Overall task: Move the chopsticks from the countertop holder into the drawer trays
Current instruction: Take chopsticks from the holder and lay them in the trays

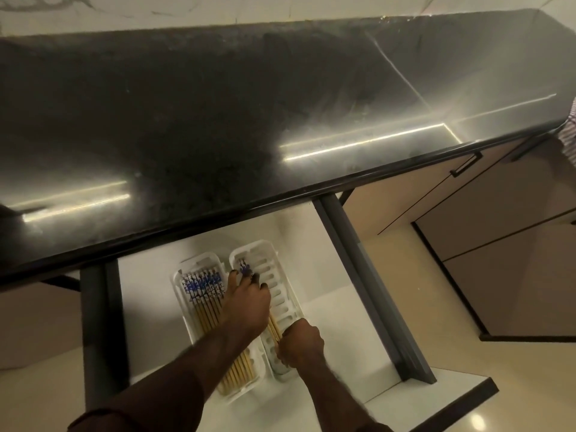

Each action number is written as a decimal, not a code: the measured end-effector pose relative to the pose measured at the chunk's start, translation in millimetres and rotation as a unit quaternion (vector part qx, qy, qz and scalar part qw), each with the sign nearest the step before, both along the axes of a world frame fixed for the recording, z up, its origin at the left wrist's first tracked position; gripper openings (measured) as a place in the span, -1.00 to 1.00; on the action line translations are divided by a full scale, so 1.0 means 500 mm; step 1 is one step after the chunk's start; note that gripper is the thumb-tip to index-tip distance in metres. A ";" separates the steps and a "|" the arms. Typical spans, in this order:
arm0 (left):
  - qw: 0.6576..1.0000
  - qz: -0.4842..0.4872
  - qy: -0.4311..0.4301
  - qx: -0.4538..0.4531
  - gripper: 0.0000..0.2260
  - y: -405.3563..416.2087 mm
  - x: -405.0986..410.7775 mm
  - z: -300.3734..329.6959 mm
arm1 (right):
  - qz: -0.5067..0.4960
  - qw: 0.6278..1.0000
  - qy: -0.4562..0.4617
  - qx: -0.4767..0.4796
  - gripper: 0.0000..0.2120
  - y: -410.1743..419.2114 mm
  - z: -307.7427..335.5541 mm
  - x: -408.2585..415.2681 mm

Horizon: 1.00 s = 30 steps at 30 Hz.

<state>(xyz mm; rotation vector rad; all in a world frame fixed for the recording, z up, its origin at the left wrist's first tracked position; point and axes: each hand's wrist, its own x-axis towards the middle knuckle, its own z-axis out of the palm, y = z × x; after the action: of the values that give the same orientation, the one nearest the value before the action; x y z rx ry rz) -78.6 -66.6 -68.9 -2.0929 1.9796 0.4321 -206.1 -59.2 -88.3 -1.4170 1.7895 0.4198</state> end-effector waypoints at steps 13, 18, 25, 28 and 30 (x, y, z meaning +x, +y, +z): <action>0.996 -0.072 -0.036 0.036 -0.79 -0.011 0.013 -0.009 | 0.107 0.990 -0.003 -0.093 -0.81 0.028 -0.005 0.002; 0.997 -0.069 -0.027 0.026 -0.83 -0.014 0.015 0.000 | 0.107 0.987 -0.006 -0.116 -0.76 0.037 -0.006 0.010; 0.998 -0.064 -0.022 0.019 -0.86 -0.016 0.016 -0.002 | 0.119 0.985 -0.017 -0.125 -0.76 0.036 0.005 0.015; 0.998 -0.063 -0.010 0.013 -0.89 -0.013 0.018 0.004 | 0.108 0.987 -0.032 -0.112 -0.79 0.030 0.015 0.009; 0.998 -0.060 0.005 0.008 -0.91 -0.011 0.018 0.013 | 0.108 0.988 -0.050 -0.103 -0.80 0.020 0.031 0.007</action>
<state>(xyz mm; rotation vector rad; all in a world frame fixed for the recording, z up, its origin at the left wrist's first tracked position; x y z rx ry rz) -69.8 -72.3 -62.3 -1.9547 2.0865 0.4347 -202.5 -49.0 -72.7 -1.7543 1.6423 0.2728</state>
